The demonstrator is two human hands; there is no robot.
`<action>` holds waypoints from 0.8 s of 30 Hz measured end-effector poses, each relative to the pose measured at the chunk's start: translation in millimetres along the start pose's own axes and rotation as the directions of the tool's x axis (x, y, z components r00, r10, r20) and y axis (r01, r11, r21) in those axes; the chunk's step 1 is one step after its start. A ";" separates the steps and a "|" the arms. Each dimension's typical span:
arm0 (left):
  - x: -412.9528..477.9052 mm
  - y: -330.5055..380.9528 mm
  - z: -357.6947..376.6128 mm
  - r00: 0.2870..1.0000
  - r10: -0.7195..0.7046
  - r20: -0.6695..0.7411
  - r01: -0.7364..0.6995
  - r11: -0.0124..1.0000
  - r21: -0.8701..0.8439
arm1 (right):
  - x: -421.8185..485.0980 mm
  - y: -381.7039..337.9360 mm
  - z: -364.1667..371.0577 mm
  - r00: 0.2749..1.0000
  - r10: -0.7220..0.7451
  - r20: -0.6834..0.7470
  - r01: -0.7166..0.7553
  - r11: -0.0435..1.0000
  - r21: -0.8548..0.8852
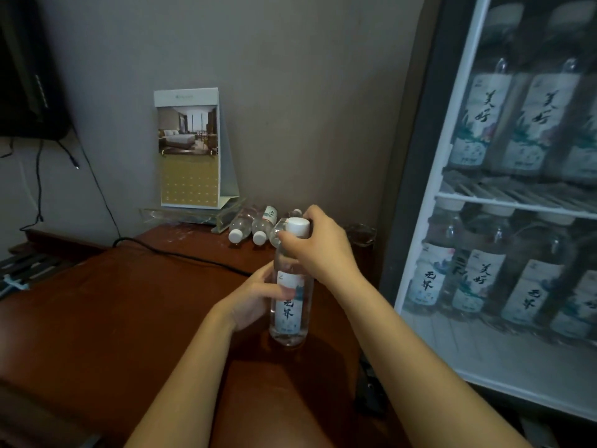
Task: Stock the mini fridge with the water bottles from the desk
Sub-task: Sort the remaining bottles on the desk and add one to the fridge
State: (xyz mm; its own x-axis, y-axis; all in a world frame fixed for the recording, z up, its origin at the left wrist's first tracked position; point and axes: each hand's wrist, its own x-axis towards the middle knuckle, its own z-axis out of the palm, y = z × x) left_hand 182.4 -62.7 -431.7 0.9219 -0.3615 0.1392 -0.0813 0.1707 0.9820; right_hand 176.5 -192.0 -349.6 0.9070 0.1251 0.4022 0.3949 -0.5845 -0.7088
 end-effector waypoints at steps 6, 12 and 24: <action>-37.8 13.9 12.9 0.986 0.049 -0.158 -0.007 0.966 0.257 | -36.3 -6.2 -6.6 0.997 0.015 0.076 -0.026 0.989 0.147; -80.7 37.1 46.4 0.976 0.114 -0.185 -0.059 0.958 0.280 | -105.9 15.8 -38.0 0.952 -0.010 0.305 -0.064 0.971 0.229; -58.0 113.0 213.6 0.920 0.390 0.022 -0.383 0.887 0.258 | -166.4 12.0 -165.5 0.985 -0.062 -0.161 0.104 0.958 0.268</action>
State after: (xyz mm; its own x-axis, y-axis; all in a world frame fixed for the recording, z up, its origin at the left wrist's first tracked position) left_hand 38.8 -218.3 -301.5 0.8083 -0.2864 0.5144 -0.5227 0.0529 0.8509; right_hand 6.2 -352.4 -329.2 0.8453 0.0304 0.5335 0.5120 -0.3316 -0.7924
